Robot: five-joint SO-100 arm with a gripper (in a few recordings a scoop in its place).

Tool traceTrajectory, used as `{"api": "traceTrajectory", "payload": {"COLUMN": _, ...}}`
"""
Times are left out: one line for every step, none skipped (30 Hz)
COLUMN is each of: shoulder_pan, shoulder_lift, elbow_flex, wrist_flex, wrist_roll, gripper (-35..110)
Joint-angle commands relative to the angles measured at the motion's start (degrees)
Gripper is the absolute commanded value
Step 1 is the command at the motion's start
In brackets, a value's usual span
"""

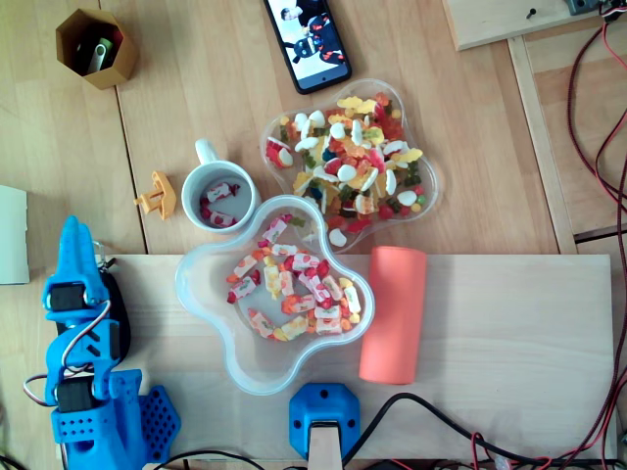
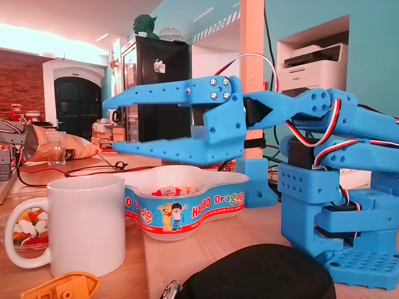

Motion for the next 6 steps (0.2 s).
{"api": "traceTrajectory", "payload": {"shoulder_pan": -1.1, "shoulder_lift": 2.9, "elbow_flex": 2.5, "wrist_flex": -1.2, "wrist_roll": -0.4, "gripper": 17}}
{"api": "traceTrajectory", "payload": {"shoulder_pan": -1.1, "shoulder_lift": 2.9, "elbow_flex": 3.3, "wrist_flex": -1.6, "wrist_roll": -0.4, "gripper": 17}}
{"api": "traceTrajectory", "payload": {"shoulder_pan": -1.1, "shoulder_lift": 2.9, "elbow_flex": 3.9, "wrist_flex": -1.8, "wrist_roll": -0.4, "gripper": 17}}
{"api": "traceTrajectory", "payload": {"shoulder_pan": -1.1, "shoulder_lift": 2.9, "elbow_flex": 4.4, "wrist_flex": -1.9, "wrist_roll": -0.4, "gripper": 17}}
{"api": "traceTrajectory", "payload": {"shoulder_pan": -1.1, "shoulder_lift": 2.9, "elbow_flex": 4.9, "wrist_flex": -1.9, "wrist_roll": -0.4, "gripper": 17}}
{"api": "traceTrajectory", "payload": {"shoulder_pan": -1.1, "shoulder_lift": 2.9, "elbow_flex": 5.6, "wrist_flex": -1.9, "wrist_roll": -0.4, "gripper": 17}}
